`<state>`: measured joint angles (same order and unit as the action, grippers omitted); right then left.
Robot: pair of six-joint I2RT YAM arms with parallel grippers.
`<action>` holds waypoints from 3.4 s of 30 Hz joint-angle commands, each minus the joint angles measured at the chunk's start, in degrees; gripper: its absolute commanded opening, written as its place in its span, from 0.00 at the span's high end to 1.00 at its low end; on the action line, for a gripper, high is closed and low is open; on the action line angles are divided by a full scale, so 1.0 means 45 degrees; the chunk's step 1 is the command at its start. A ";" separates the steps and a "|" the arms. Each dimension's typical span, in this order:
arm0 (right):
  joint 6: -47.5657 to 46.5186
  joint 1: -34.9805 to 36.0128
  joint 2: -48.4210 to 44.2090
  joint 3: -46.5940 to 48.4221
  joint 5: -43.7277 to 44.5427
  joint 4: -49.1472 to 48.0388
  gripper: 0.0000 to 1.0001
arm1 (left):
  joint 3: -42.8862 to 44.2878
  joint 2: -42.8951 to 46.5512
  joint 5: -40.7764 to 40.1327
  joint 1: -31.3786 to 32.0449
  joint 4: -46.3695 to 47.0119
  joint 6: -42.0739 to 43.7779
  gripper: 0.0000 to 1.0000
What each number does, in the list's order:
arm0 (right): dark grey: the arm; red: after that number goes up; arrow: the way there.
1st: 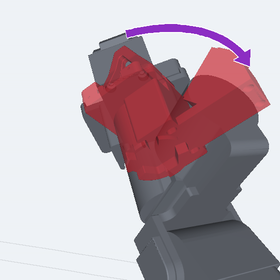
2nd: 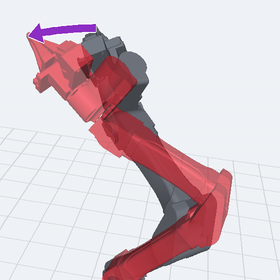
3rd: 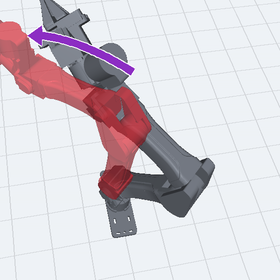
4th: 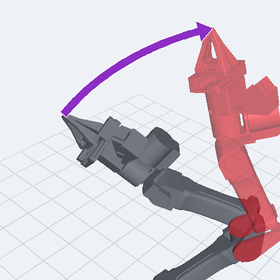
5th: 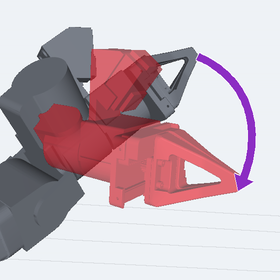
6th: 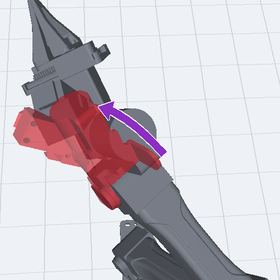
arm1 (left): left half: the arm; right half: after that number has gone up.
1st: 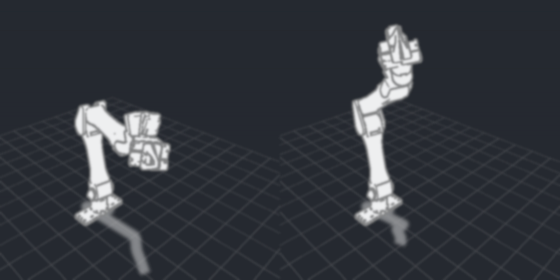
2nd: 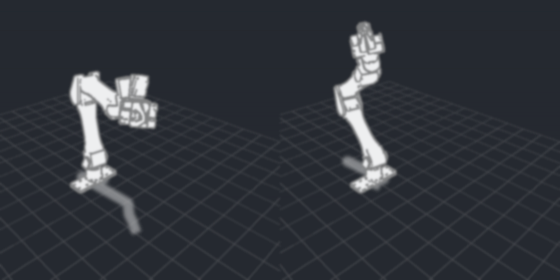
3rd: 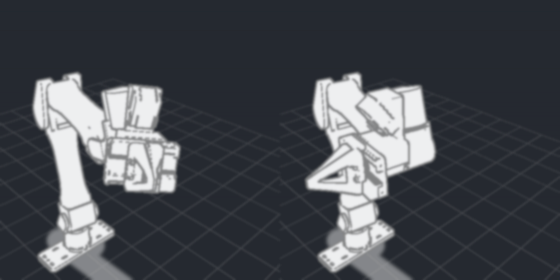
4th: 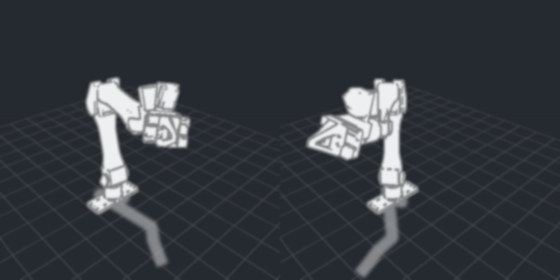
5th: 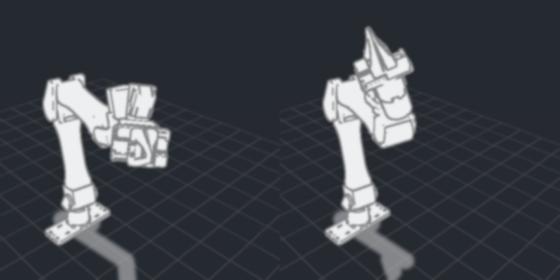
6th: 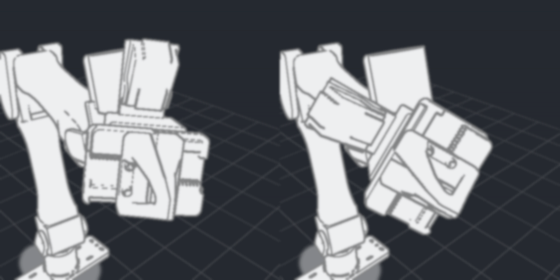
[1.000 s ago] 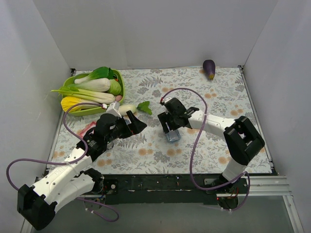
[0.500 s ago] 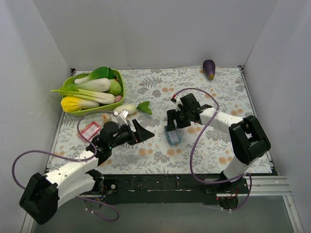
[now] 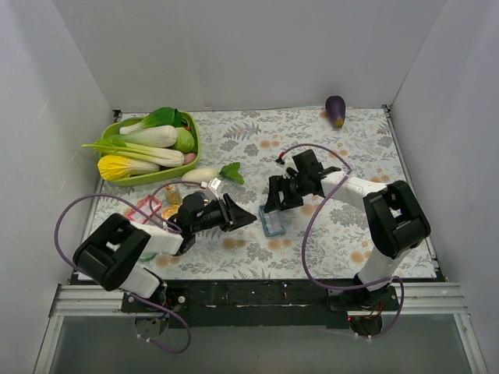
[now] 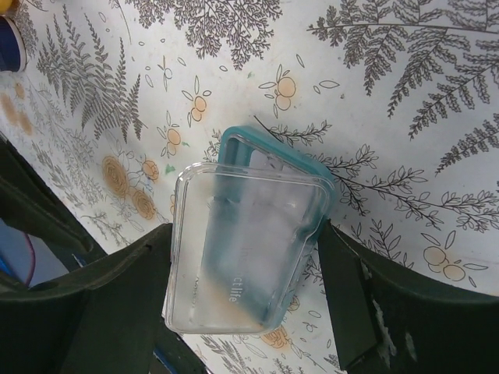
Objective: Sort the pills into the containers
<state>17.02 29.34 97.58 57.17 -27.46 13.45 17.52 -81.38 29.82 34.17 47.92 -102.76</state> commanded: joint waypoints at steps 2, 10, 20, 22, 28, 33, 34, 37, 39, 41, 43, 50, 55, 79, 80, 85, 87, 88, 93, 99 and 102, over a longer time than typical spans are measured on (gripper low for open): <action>0.0340 -0.0251 0.0190 0.0109 -0.0928 -0.0333 0.34 | 0.0774 -0.1483 0.0072 -0.0035 0.1597 -0.0133 0.68; 0.0476 -0.0349 0.0503 0.0187 -0.1338 -0.0314 0.33 | 0.1594 -0.3454 0.0403 0.0140 0.2221 -0.0152 0.69; 0.0652 -0.0544 0.0640 0.0187 -0.1729 -0.0353 0.32 | 0.2766 -0.5019 -0.0006 0.1058 0.1110 -0.0055 0.72; 0.0672 -0.0544 0.0640 0.0167 -0.1845 -0.0372 0.32 | 0.3000 -0.5195 -0.0007 0.1214 0.1070 -0.0055 0.72; 0.0400 -0.0564 0.0620 0.0362 -0.2178 -0.0159 0.23 | 0.3450 -0.5528 -0.0338 0.1390 0.0367 -0.0016 0.72; 0.0087 -0.0837 0.0504 0.0694 -0.2198 0.0058 0.11 | 0.3334 -0.5684 -0.0553 0.1410 0.0327 -0.0250 0.72; 0.0047 -0.0856 0.0464 0.0695 -0.2159 0.0057 0.10 | 0.3276 -0.5723 -0.0573 0.1410 0.0366 -0.0308 0.72; -0.0206 -0.0954 0.0230 0.0675 -0.1810 0.0135 0.07 | 0.3314 -0.5743 -0.0631 0.1410 0.0366 -0.0387 0.72; -0.0460 -0.1071 -0.0119 0.0714 -0.1419 0.0272 0.07 | 0.3450 -0.5665 -0.0670 0.1429 0.0114 -0.0329 0.72; -0.0694 -0.1208 -0.0433 0.0753 -0.1086 0.0350 0.07 | 0.3606 -0.5529 -0.0826 0.1429 -0.0353 -0.0309 0.71; -0.1143 -0.1247 -0.1057 0.0734 -0.0852 0.0389 0.07 | 0.3860 -0.5411 -0.0924 0.1468 -0.0686 -0.0290 0.71; -0.5008 -0.1344 -0.3108 0.0246 -0.0557 0.0798 0.12 | 0.5285 -0.5079 -0.1859 0.1955 -0.3591 0.0374 0.70; -0.6494 -0.1249 -0.3891 -0.0223 -0.1575 0.1384 0.19 | 0.6496 -0.5195 -0.2564 0.2347 -0.5569 0.0921 0.74; -0.8508 0.0900 -0.2349 -0.0067 0.2391 0.2500 0.10 | 0.7689 -0.5782 -0.2936 0.2465 -0.6313 0.0629 0.73; -0.8488 0.0940 -0.2329 -0.0048 0.2489 0.2441 0.10 | 0.7708 -0.5801 -0.2917 0.2465 -0.6294 0.0629 0.73; -0.8313 0.1097 -0.2134 0.0167 0.3562 0.2167 0.14 | 0.7748 -0.5782 -0.2858 0.2465 -0.6235 0.0648 0.73; -0.8137 0.1097 -0.2114 0.0187 0.4088 0.1952 0.17 | 0.7767 -0.5782 -0.2858 0.2465 -0.6235 0.0668 0.73; -0.8098 0.1097 -0.2192 0.0168 0.4188 0.1855 0.18 | 0.7767 -0.5801 -0.2858 0.2445 -0.6216 0.0668 0.73; -0.7883 0.1077 -0.2504 -0.0008 0.4890 0.1426 0.25 | 0.7729 -0.5860 -0.2858 0.2465 -0.6196 0.0687 0.73; -0.7668 0.0844 -0.3051 -0.0282 0.5535 0.0956 0.34 | 0.7630 -0.6016 -0.2897 0.2445 -0.6060 0.0609 0.73; -0.7532 0.0668 -0.3246 -0.0360 0.5731 0.0644 0.38 | 0.7630 -0.6075 -0.2897 0.2445 -0.6059 0.0590 0.73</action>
<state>-18.13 33.58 85.71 55.68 -4.58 20.38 50.76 -108.22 17.19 45.12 20.53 -100.31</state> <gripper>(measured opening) 0.653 0.265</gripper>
